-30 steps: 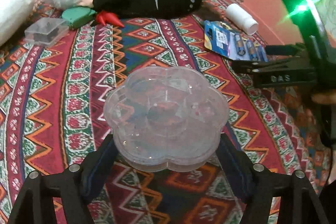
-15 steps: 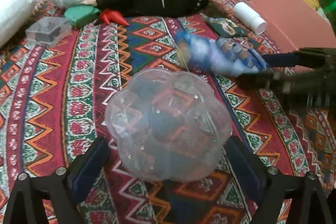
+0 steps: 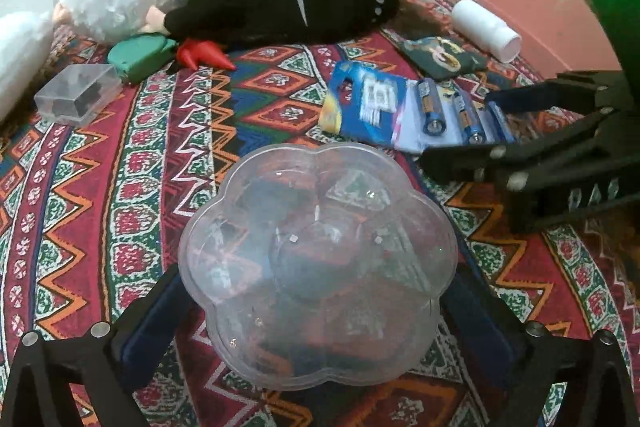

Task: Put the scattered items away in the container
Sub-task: 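Grasp the clear flower-shaped case with the left tool while the right tool grasps the battery card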

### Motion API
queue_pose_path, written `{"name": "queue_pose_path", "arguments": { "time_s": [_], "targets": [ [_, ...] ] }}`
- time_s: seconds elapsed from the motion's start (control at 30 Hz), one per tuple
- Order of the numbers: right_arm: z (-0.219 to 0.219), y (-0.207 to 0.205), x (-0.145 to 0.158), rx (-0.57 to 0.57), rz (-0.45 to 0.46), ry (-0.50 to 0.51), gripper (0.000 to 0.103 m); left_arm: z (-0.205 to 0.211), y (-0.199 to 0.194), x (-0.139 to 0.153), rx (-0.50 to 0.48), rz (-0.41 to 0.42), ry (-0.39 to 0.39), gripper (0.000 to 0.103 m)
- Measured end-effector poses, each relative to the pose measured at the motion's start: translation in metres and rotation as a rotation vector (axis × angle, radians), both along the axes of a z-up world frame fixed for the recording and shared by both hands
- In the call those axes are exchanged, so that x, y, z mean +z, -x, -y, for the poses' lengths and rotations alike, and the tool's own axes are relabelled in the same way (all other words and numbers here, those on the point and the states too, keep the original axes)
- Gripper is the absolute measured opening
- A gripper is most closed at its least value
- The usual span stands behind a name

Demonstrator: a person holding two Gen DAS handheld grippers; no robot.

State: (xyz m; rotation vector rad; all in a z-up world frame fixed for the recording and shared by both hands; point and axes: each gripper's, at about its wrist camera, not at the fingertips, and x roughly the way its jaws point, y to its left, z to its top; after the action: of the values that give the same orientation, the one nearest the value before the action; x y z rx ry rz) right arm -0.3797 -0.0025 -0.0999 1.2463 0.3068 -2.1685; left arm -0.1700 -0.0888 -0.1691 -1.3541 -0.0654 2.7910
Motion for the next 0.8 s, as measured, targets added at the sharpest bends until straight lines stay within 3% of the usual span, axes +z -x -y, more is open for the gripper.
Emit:
{"name": "queue_pose_path", "arguments": {
  "time_s": [0.2, 0.43, 0.57, 0.67, 0.73, 0.8],
  "targets": [
    [0.003, -0.02, 0.019, 0.051, 0.06, 0.132, 0.077, 0.009, -0.008, 0.014, 0.028, -0.033, -0.036, 0.101],
    [-0.003, -0.018, 0.024, -0.074, 0.234, 0.256, 0.076, 0.026, -0.018, 0.029, 0.072, -0.066, -0.034, 0.101],
    [0.027, -0.042, 0.026, 0.079, 0.111, 0.096, 0.088, 0.043, -0.021, 0.03, 0.113, -0.059, -0.024, 0.101],
    [0.041, -0.052, 0.013, 0.183, 0.092, -0.007, 0.093, 0.058, -0.022, 0.027, 0.146, -0.042, -0.043, 0.101],
    [0.041, -0.047, 0.008, 0.184, 0.06, -0.042, 0.093, 0.066, -0.021, 0.024, 0.164, -0.031, -0.057, 0.101],
    [0.039, -0.037, -0.001, 0.199, 0.086, -0.047, 0.096, 0.073, -0.02, 0.022, 0.176, -0.019, -0.076, 0.101]
  ]
}}
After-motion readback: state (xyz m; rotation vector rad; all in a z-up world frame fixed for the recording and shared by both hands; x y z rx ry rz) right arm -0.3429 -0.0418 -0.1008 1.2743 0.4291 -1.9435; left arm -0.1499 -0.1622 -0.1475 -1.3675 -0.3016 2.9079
